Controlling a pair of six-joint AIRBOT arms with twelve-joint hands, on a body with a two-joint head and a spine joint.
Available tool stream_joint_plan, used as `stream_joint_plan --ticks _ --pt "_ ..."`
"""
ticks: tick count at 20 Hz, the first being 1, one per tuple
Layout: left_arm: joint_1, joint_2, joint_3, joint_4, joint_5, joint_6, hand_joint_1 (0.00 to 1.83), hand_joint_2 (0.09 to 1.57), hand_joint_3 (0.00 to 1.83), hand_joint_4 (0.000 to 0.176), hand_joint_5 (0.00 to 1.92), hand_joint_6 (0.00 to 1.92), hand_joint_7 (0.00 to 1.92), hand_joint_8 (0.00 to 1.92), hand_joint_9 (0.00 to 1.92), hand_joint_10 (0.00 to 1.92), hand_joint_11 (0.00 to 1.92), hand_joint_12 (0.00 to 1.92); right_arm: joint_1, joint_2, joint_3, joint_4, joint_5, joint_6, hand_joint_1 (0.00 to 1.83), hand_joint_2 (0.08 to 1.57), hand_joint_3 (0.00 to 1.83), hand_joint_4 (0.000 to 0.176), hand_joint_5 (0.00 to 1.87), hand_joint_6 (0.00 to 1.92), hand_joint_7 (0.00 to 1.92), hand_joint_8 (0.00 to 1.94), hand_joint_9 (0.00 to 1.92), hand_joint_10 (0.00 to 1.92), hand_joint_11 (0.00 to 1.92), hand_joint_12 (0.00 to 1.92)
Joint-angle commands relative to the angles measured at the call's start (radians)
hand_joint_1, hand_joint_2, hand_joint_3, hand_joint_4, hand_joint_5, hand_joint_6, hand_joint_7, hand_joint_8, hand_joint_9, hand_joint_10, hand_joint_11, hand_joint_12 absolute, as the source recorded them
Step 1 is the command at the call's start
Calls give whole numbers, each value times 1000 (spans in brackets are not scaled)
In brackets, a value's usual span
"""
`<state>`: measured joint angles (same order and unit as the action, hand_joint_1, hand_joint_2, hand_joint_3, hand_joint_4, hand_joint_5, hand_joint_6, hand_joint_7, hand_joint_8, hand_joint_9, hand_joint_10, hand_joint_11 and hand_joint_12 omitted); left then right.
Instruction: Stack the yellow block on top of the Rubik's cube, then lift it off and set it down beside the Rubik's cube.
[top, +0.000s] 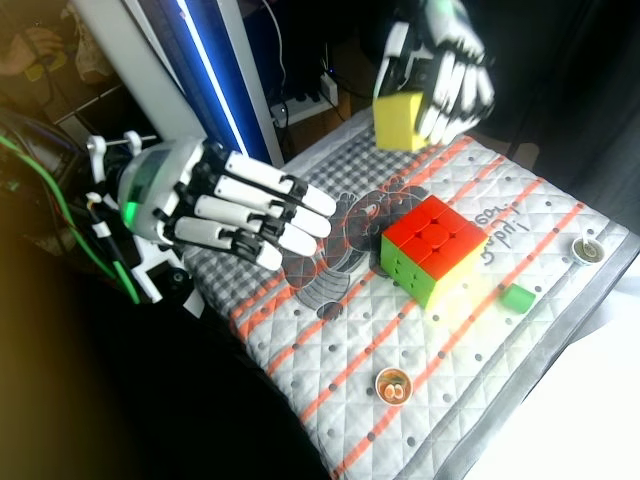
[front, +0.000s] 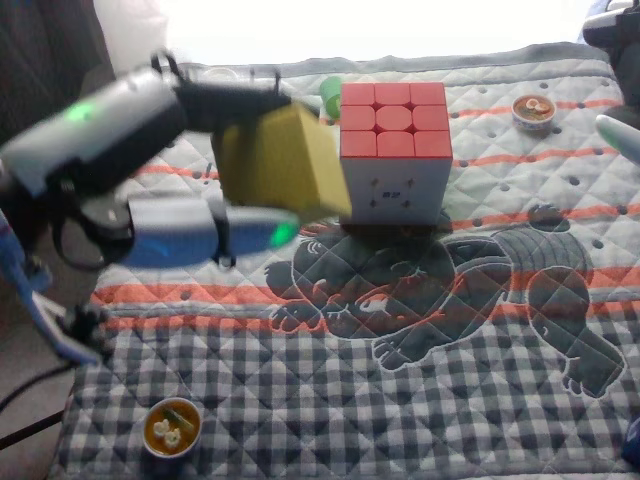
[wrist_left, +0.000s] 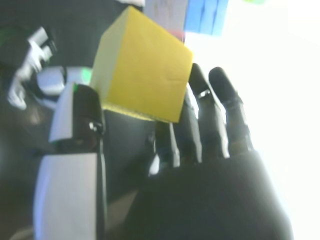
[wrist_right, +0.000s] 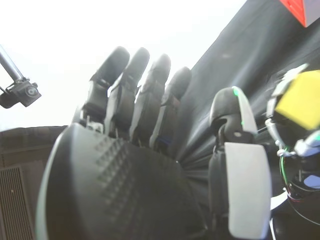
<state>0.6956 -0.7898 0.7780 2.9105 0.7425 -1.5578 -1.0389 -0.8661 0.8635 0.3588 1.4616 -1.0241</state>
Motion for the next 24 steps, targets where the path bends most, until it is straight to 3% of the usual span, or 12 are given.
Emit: stream_joint_plan --ticks 1,4,5,6,10,15,16,18,20,21,22,24 --pt "-29 -14 16 14 147 -6 1027 1226 3 0 775 1304 770 17 444 407 0 1463 8 -1 7 -18 127 4 906 1176 0 0 746 334 722 7 373 685 41 1627" --pt "-141 -84 101 19 65 -6 1067 1232 2 0 761 1319 736 1 499 221 0 1347 7 -6 12 -18 127 4 897 1183 0 0 743 425 747 10 345 744 1 1659" --pt "-182 -115 136 20 25 -6 1094 1223 1 0 776 1292 726 2 588 278 162 1525 7 -9 14 -18 127 4 885 1186 1 0 739 436 766 17 354 757 0 1659" --pt "-212 -136 160 21 -8 -6 1093 1232 1 0 760 1313 714 0 566 525 297 1602 7 -12 16 -18 126 4 892 1187 1 0 723 482 792 26 381 810 16 1685" --pt "-291 -220 252 16 -117 -7 1057 1211 0 0 800 1273 781 33 375 666 6 1642 8 -22 24 -19 125 5 889 1187 1 0 679 498 803 29 407 833 74 1675" --pt "-336 -335 377 -21 -255 -7 1118 1157 0 0 900 1119 832 41 489 530 98 1564 15 -32 31 -22 119 5 903 1189 0 0 668 632 854 69 420 931 117 1690" --pt "-338 -356 398 -31 -276 -7 1117 1157 0 0 899 1123 832 40 459 593 79 1588 17 -33 33 -23 118 5 980 1238 9 0 706 1230 851 75 412 950 99 1726" --pt "-339 -385 429 -40 -312 -7 1129 1160 2 0 889 1137 828 33 365 702 2 1666 21 -36 35 -26 115 5 954 1274 7 0 677 1434 816 65 374 922 64 1733" --pt "-339 -404 444 -41 -335 -7 1122 1180 1 0 851 1194 773 8 245 791 0 1615 24 -36 36 -28 113 5 952 1285 2 0 666 1458 815 74 353 959 7 1783" --pt "-338 -411 450 -42 -346 -7 1128 1172 0 0 868 1168 638 1 139 717 0 1465 25 -37 36 -28 112 5 933 1283 0 22 669 1453 835 88 366 970 2 1777" --pt "-336 -416 452 -43 -351 -7 1123 1182 0 0 848 1198 493 0 58 555 0 1161 25 -37 36 -28 112 6 942 1284 0 5 669 1454 835 94 367 973 17 1761" --pt "-333 -424 459 -44 -361 -7 1111 1197 0 0 823 1236 550 22 150 445 0 1089 26 -38 37 -29 111 6 970 1284 0 0 669 1452 845 111 380 973 0 1751"
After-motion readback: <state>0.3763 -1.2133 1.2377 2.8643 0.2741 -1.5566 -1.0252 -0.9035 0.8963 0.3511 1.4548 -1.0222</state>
